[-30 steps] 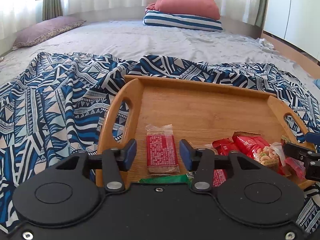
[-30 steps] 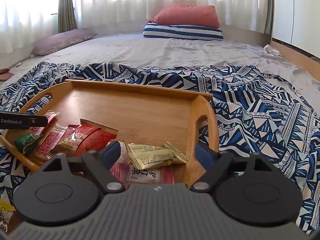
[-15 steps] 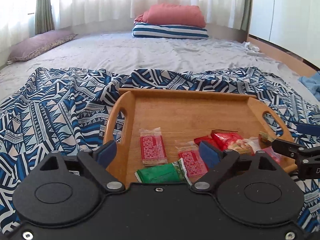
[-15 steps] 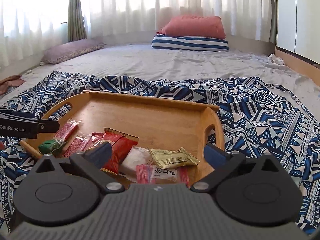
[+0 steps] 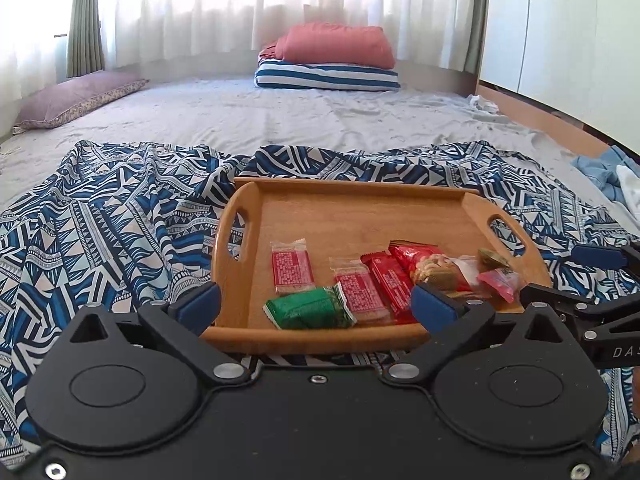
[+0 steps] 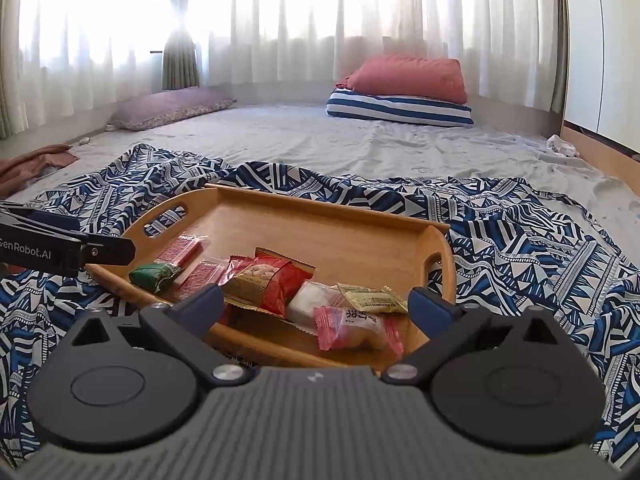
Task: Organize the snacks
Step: 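Move the left tool to the yellow bag while the right tool approaches the brown packet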
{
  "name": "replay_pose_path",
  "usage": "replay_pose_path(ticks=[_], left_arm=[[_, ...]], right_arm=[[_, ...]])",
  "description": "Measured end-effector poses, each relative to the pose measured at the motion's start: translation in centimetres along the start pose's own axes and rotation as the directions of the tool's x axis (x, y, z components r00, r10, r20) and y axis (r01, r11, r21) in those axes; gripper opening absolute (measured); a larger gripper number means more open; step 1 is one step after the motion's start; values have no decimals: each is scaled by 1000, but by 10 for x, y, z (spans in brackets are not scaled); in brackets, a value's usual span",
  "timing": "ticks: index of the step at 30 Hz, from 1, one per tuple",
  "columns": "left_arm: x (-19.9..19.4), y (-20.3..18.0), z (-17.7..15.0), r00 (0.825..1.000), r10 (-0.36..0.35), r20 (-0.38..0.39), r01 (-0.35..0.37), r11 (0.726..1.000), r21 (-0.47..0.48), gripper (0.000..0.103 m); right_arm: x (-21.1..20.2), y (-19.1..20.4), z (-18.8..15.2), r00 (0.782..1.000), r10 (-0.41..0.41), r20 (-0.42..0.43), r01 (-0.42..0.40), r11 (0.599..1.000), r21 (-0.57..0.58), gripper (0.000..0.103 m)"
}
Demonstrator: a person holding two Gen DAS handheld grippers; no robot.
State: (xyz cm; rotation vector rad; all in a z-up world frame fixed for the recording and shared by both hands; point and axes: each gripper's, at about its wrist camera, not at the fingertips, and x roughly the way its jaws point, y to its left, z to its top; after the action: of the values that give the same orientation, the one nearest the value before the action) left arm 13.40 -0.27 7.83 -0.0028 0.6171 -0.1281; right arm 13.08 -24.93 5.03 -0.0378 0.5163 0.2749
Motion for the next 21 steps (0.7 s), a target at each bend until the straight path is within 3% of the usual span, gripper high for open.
replay_pose_path(ticks=[21], left_arm=[[-36, -12, -52, 999, -26, -44, 26, 1000, -2, 102]], right_arm=[[-29, 19, -37, 1000, 20, -9, -20, 999, -45, 103]])
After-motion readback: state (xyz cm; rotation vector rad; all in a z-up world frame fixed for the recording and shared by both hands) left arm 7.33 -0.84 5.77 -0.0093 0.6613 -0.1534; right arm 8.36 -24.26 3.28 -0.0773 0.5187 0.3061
